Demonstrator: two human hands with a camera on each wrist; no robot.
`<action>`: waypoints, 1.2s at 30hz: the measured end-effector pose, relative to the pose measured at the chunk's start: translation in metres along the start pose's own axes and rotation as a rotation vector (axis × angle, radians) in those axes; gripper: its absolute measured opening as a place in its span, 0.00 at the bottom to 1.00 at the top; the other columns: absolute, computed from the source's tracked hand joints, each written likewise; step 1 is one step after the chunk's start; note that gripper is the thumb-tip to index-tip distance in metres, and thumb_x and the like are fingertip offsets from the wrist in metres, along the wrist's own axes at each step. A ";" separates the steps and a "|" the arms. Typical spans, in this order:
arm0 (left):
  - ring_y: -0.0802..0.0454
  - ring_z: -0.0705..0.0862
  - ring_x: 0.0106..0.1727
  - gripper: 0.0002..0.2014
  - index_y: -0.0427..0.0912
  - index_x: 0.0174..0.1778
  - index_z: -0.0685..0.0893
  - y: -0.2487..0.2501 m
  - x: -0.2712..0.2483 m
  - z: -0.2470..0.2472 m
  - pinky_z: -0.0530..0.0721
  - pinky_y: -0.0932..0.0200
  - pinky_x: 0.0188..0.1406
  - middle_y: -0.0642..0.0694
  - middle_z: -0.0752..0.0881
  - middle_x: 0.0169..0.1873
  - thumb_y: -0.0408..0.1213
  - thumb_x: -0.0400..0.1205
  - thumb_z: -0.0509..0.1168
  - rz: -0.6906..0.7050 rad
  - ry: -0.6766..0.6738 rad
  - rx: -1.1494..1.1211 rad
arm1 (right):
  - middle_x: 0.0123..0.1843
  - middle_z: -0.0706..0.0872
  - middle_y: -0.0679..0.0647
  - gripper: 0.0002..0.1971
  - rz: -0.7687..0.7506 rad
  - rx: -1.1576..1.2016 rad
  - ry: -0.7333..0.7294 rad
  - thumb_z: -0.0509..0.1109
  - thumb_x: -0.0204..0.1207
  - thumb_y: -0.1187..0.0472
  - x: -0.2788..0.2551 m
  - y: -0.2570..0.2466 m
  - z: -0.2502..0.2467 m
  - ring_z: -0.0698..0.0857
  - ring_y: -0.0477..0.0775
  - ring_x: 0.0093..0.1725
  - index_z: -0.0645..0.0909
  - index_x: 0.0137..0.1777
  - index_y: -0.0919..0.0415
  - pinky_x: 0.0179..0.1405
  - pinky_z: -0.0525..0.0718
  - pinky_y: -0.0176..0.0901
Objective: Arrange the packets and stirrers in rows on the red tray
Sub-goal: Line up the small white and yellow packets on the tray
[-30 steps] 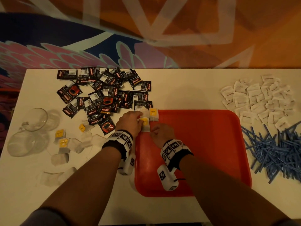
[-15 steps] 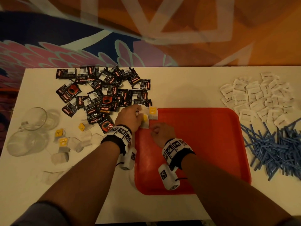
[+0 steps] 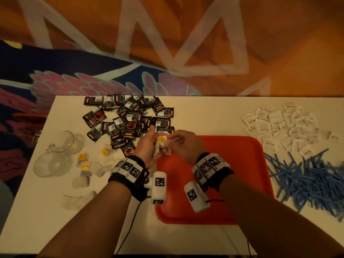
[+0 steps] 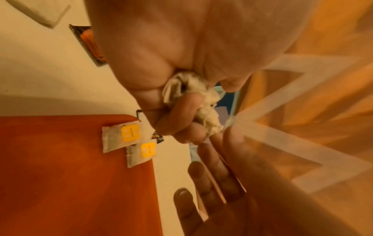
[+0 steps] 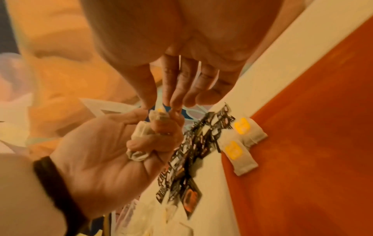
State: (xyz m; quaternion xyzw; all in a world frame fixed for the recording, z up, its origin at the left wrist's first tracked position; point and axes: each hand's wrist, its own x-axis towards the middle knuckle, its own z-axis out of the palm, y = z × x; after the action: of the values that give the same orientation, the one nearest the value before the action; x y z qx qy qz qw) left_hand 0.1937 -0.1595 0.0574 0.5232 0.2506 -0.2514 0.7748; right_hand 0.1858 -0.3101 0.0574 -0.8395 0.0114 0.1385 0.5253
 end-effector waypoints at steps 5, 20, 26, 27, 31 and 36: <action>0.49 0.80 0.23 0.22 0.37 0.49 0.84 0.011 -0.037 0.023 0.64 0.65 0.12 0.42 0.85 0.27 0.51 0.91 0.53 0.093 -0.035 0.171 | 0.36 0.88 0.43 0.04 0.003 0.047 0.055 0.77 0.73 0.60 -0.008 -0.028 -0.017 0.85 0.38 0.38 0.89 0.38 0.50 0.41 0.80 0.30; 0.62 0.82 0.31 0.05 0.42 0.41 0.86 0.018 -0.070 0.039 0.80 0.71 0.31 0.48 0.85 0.35 0.28 0.79 0.73 0.578 0.137 0.498 | 0.41 0.91 0.54 0.07 0.022 0.265 0.045 0.81 0.70 0.54 -0.040 -0.048 -0.048 0.90 0.54 0.44 0.85 0.44 0.48 0.43 0.89 0.52; 0.66 0.76 0.21 0.03 0.34 0.45 0.89 0.019 -0.079 0.042 0.70 0.75 0.20 0.46 0.84 0.31 0.28 0.82 0.70 0.552 0.086 0.435 | 0.36 0.89 0.47 0.11 0.022 0.205 0.009 0.82 0.67 0.63 -0.046 -0.040 -0.046 0.86 0.47 0.34 0.85 0.43 0.47 0.38 0.83 0.44; 0.66 0.75 0.19 0.04 0.34 0.45 0.89 0.019 -0.079 0.042 0.70 0.75 0.20 0.46 0.84 0.30 0.30 0.82 0.70 0.572 0.107 0.457 | 0.36 0.89 0.46 0.12 0.017 0.200 0.007 0.81 0.68 0.64 -0.047 -0.041 -0.046 0.85 0.45 0.34 0.85 0.44 0.47 0.36 0.81 0.41; 0.65 0.72 0.17 0.08 0.32 0.46 0.89 0.020 -0.076 0.039 0.69 0.74 0.19 0.44 0.83 0.30 0.35 0.83 0.70 0.588 0.168 0.440 | 0.36 0.90 0.48 0.14 0.030 0.144 0.054 0.76 0.72 0.69 -0.049 -0.038 -0.050 0.86 0.46 0.33 0.83 0.41 0.46 0.33 0.81 0.39; 0.66 0.74 0.18 0.08 0.31 0.48 0.89 0.023 -0.080 0.040 0.70 0.75 0.20 0.45 0.84 0.32 0.34 0.83 0.70 0.591 0.180 0.455 | 0.46 0.90 0.50 0.13 0.018 0.250 0.057 0.75 0.72 0.70 -0.051 -0.041 -0.053 0.86 0.41 0.34 0.84 0.44 0.49 0.35 0.80 0.40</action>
State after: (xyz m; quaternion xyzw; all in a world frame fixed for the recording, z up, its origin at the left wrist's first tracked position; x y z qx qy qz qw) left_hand 0.1537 -0.1796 0.1383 0.7513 0.0938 -0.0196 0.6529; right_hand 0.1555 -0.3447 0.1275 -0.7710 0.0510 0.1169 0.6239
